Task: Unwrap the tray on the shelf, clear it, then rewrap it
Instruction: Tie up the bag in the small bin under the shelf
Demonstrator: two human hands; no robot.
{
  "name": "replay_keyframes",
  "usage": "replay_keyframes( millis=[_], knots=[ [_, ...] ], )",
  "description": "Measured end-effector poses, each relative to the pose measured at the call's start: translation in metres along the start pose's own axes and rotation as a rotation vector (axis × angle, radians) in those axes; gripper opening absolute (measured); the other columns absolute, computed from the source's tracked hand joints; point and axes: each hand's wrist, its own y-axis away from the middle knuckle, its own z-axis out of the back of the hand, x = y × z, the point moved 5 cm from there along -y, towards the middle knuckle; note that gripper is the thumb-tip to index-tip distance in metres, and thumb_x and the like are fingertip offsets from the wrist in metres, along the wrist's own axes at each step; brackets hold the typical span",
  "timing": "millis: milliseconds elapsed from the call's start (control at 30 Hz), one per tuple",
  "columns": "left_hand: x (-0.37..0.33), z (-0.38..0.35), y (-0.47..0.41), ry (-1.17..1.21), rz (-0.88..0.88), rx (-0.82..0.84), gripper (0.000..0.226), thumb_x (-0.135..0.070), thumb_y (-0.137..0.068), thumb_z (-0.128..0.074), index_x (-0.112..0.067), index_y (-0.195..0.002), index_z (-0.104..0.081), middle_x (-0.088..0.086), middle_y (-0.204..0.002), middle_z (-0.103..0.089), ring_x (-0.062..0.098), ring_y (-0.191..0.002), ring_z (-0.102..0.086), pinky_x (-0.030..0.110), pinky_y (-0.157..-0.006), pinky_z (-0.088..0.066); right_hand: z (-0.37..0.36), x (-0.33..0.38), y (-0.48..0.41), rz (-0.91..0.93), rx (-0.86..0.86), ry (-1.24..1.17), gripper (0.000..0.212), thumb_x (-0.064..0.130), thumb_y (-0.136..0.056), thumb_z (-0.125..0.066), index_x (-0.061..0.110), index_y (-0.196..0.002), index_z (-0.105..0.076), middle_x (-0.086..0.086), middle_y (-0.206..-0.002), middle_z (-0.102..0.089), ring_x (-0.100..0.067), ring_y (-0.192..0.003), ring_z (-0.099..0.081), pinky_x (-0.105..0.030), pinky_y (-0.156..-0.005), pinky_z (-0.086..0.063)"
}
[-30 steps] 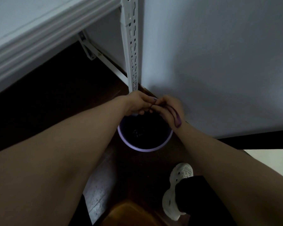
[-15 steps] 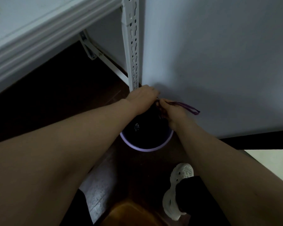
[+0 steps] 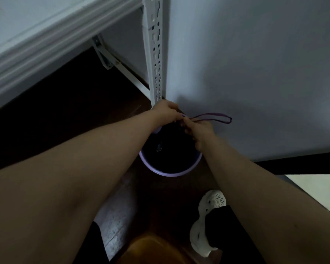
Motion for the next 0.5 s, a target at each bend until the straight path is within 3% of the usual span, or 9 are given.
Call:
replay_keyframes(
  millis=[100,167,300,400,500],
  knots=[
    [0.002,0.003,0.001,0.248,0.016,-0.059,0.042,0.005,-0.083,-0.062,-0.001,-0.125,-0.059,0.004,-0.067,-0.056,0.003,-0.046,-0.051,0.013,-0.056,-0.046,0.002,0.001,0.001,-0.002,-0.009,-0.014,0.021,0.014,-0.092,-0.060,0.001,-0.109,-0.065,-0.002,-0.074,-0.061,-0.012,-0.061,-0.053,-0.010,-0.036,-0.041],
    [0.006,0.005,0.001,0.264,0.033,-0.089,0.038,0.004,-0.083,-0.062,-0.003,-0.120,-0.063,0.004,-0.071,-0.059,0.007,-0.051,-0.053,0.017,-0.055,-0.047,0.003,0.001,0.000,0.013,-0.003,0.010,0.017,0.013,-0.092,-0.059,0.002,-0.104,-0.065,-0.002,-0.073,-0.061,-0.011,-0.061,-0.052,-0.009,-0.036,-0.041],
    [0.005,0.013,-0.003,-0.202,-0.034,-0.103,0.025,-0.013,-0.082,-0.070,-0.006,-0.105,-0.073,0.003,-0.090,-0.064,0.013,-0.086,-0.059,0.021,-0.081,-0.049,0.007,0.000,-0.003,0.015,-0.038,0.018,0.013,0.013,-0.090,-0.062,0.010,-0.077,-0.063,0.000,-0.065,-0.061,-0.010,-0.056,-0.050,-0.007,-0.031,-0.034],
    [0.005,0.018,-0.003,-0.445,-0.026,-0.045,0.030,-0.028,-0.084,-0.069,-0.002,-0.098,-0.073,0.009,-0.085,-0.060,0.018,-0.081,-0.056,0.027,-0.072,-0.044,0.012,-0.001,-0.002,0.024,-0.072,-0.011,0.022,0.010,-0.088,-0.065,0.012,-0.067,-0.058,0.009,-0.041,-0.058,-0.004,-0.038,-0.052,-0.009,-0.031,-0.033],
    [0.010,0.028,0.003,-0.769,0.003,-0.022,0.032,-0.033,-0.085,-0.064,-0.009,-0.106,-0.067,0.011,-0.100,-0.063,0.026,-0.092,-0.061,0.031,-0.072,-0.045,0.031,-0.006,-0.007,0.017,-0.156,0.017,0.026,0.004,-0.087,-0.064,0.010,-0.063,-0.055,-0.002,-0.050,-0.057,-0.010,-0.044,-0.054,-0.020,-0.041,-0.042]
  ],
)
